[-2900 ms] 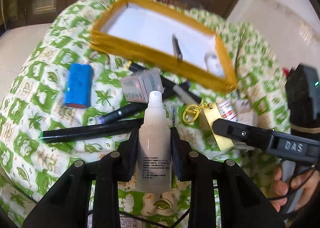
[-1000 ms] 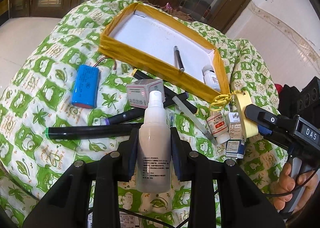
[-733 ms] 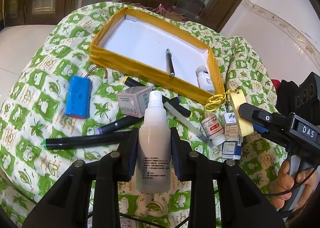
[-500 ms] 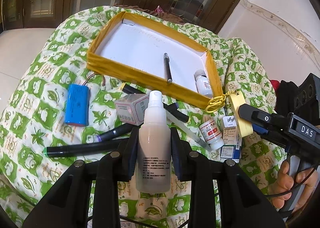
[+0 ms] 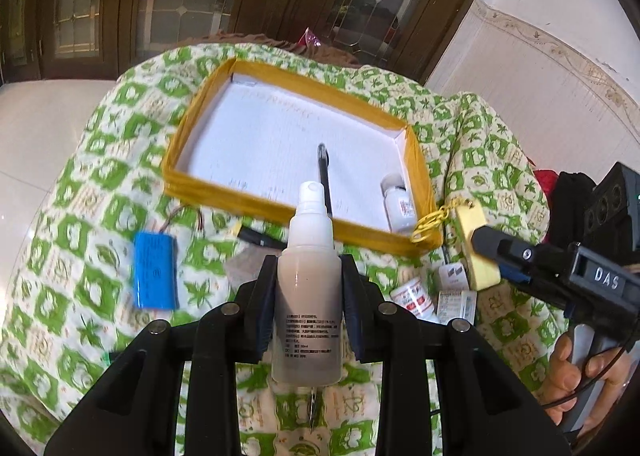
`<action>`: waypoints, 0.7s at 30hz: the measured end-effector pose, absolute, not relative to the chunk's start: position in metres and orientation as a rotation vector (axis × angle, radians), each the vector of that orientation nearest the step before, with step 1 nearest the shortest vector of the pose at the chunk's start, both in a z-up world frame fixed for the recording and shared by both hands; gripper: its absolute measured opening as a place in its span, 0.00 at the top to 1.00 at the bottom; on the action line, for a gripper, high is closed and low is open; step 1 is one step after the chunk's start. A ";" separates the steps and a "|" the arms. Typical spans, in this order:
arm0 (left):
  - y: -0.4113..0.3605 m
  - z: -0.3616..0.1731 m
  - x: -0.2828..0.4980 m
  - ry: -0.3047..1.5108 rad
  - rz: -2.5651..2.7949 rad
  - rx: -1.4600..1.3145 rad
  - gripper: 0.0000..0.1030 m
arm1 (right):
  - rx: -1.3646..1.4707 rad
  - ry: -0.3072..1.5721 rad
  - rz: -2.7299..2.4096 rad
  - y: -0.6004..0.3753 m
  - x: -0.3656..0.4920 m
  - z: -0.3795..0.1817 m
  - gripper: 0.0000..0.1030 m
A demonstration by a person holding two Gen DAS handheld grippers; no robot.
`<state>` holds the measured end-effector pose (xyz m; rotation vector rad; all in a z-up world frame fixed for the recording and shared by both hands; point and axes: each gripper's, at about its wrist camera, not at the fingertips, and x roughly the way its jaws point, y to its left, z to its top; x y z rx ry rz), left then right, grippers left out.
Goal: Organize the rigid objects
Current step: 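Lower the spray bottle into the tray with the left tool while the right tool lowers the tag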
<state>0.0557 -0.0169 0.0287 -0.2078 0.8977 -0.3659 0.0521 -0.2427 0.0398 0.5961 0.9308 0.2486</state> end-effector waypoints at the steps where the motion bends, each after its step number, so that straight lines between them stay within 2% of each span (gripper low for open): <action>1: -0.017 0.030 0.057 0.895 -0.366 -0.205 0.74 | 0.599 0.931 0.248 -0.243 0.053 0.040 0.58; 21: -0.031 0.041 0.105 0.896 -0.374 -0.161 0.74 | 0.653 0.926 0.236 -0.252 0.102 0.038 0.58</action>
